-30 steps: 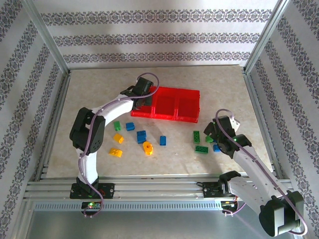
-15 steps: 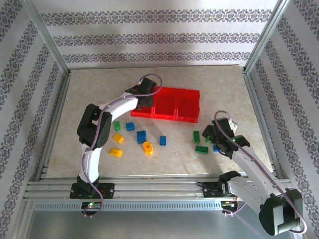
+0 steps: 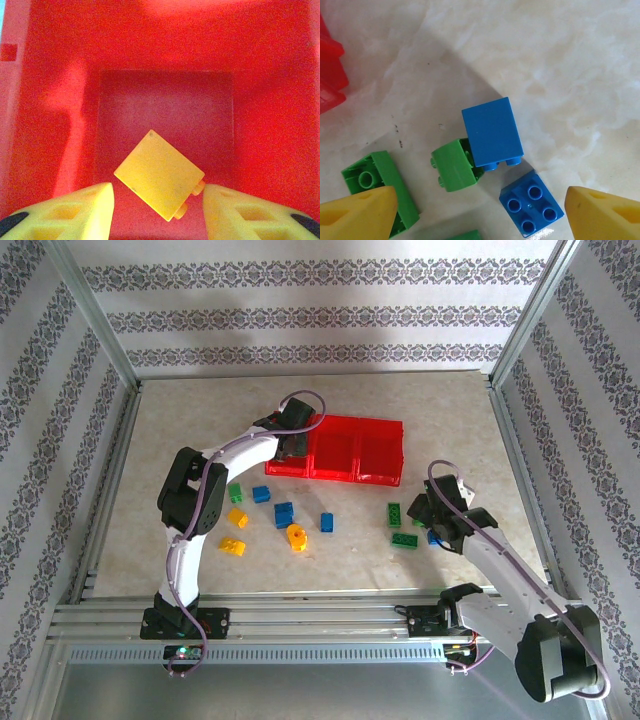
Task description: Sort the legos into containers by color
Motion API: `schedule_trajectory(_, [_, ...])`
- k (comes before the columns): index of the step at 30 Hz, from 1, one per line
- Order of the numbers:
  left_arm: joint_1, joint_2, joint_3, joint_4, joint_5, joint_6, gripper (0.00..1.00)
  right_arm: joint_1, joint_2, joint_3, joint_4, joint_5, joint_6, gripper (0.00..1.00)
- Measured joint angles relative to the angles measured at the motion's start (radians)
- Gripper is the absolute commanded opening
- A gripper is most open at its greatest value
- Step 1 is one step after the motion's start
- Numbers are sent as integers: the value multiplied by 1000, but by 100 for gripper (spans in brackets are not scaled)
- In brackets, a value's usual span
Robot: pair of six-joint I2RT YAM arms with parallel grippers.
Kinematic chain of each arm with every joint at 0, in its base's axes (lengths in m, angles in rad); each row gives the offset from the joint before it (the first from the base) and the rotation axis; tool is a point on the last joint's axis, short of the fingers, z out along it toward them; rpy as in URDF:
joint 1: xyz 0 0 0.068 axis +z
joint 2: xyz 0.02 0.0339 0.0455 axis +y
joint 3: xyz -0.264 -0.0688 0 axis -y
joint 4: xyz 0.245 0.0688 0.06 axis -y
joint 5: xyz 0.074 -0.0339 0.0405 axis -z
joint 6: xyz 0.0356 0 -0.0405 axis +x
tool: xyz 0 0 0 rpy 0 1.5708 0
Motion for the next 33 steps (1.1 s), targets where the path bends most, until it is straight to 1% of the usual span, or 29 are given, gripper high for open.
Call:
schedule_trajectory(6, [0,-11,-2,-8,0,-12,51,-25,22,0,1,-18,-12,83])
schedule_trajectory(14, [0,-146,-64,-7,6,-31,63,-84,26,3,4,-40,-38,74])
schedule_trajectory(20, [0,-256,-126,3,11,-47,75,-111,60,26,5,-60,-61,72])
schedule_trajectory(27, [0,-396,-262,43,14,-64,100,-145,113,43,16,-80,-92,70])
schedule_trajectory(33, [0,-537,-396,73,-11,-72,100,-170,159,51,26,-101,-117,69])
